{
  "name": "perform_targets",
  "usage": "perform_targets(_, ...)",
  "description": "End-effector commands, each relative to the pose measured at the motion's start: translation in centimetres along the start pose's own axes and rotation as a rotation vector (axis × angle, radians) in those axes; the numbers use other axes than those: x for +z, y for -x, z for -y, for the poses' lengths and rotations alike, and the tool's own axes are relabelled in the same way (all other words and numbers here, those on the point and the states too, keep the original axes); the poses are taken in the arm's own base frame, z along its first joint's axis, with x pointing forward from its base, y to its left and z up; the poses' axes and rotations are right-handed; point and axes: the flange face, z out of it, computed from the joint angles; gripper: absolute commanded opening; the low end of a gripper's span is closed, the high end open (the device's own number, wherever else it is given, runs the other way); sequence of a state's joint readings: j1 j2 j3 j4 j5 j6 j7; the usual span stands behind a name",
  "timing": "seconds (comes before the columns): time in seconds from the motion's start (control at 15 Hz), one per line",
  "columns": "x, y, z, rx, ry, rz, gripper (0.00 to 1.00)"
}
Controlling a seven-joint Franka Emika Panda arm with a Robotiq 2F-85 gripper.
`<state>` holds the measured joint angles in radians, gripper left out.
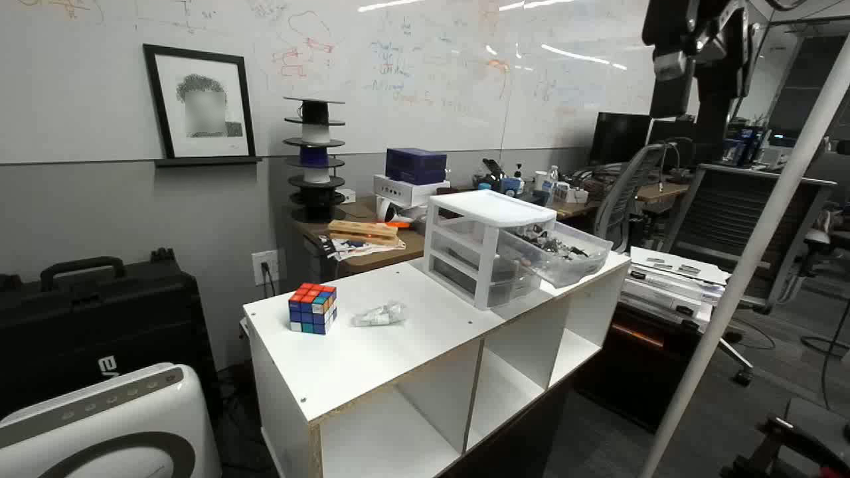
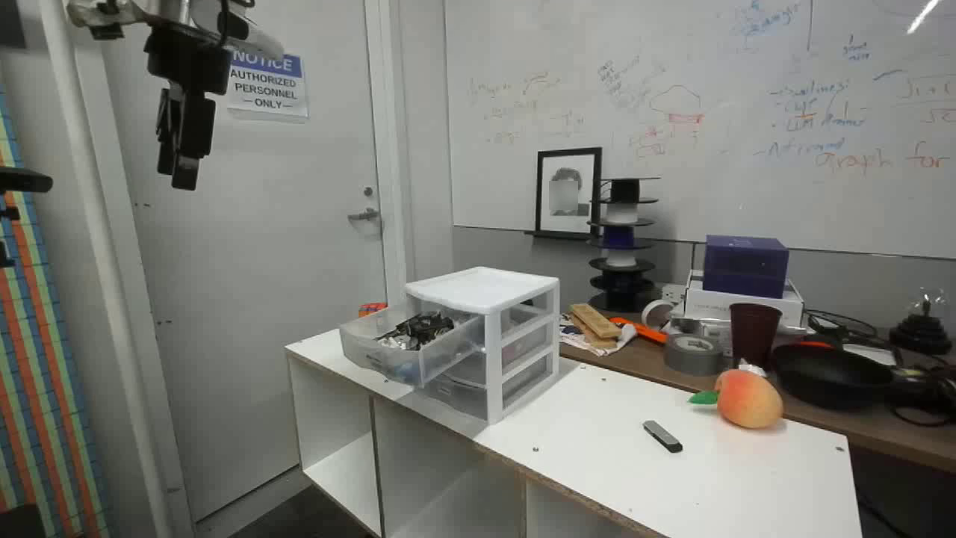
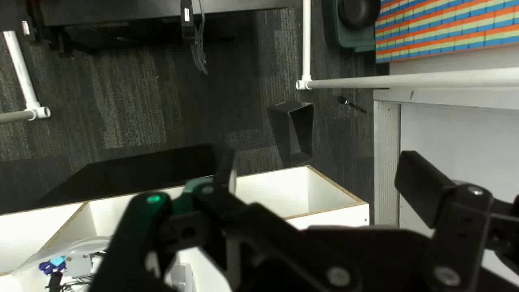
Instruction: Put the white paper and the grey object into the drawer then close the drawer.
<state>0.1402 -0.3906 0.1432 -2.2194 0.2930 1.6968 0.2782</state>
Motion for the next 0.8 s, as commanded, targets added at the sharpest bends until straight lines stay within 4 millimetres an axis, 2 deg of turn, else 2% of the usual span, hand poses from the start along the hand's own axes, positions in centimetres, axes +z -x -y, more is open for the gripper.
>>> perform_targets(0.0, -0.21, -0.01, 0.06, -0.001, -0.001, -0.003, 1.0)
perform_targets(0.73, -0.75, 0.06, 0.2, -0.004, -0.004, -0.014, 1.0)
